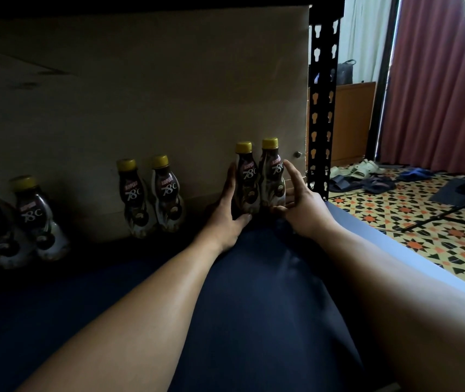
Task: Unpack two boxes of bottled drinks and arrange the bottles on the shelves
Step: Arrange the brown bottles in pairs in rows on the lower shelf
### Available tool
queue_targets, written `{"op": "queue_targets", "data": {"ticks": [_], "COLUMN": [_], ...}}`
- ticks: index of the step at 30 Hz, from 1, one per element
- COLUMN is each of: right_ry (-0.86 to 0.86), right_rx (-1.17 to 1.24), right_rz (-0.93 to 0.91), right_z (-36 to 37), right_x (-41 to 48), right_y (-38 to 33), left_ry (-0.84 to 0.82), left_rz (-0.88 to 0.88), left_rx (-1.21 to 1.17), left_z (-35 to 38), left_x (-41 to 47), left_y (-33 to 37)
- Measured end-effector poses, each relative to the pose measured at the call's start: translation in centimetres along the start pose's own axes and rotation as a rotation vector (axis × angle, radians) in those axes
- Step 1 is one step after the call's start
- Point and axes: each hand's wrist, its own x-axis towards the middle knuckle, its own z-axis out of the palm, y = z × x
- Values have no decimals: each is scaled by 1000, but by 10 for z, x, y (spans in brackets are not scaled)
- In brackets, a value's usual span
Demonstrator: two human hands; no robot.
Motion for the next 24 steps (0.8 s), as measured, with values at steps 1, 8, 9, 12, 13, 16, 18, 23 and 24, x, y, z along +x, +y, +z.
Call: {"op": "queue_targets", "data": {"ticks": [1,8,9,12,13,16,18,23,24], "right_ry": [2,5,6,8,7,-5,-2,-4,-4], "right_rx": [-5,4,0,-1,4,13,0,-19,-24], "right_rz": [3,11,8,-12,-16,-5,0,3,2], "right_z": [0,0,-1,0,-1,-2,-2,-1,-1], "right_x": [0,0,-1,-2,-2,-3,-3,-3,-3], "right_y": [0,-1,0,0,0,-1,-2,-1,-2], "left_ry": [4,2,-1,-5,-5,-3,-4,0,0], "left_rz": [-2,-4,-6,-8,-11,-17,-27,-42,-43], "left_rx": [2,-2,-6,-8,-5,8,9,-2,-1], "left_z": [0,0,-1,-1,-1,-1,-1,0,0], "left_x": [0,-1,-1,-2,-2,-2,-2,-1,-1], "left_y": [0,2,2,3,3,3,3,3,2]}}
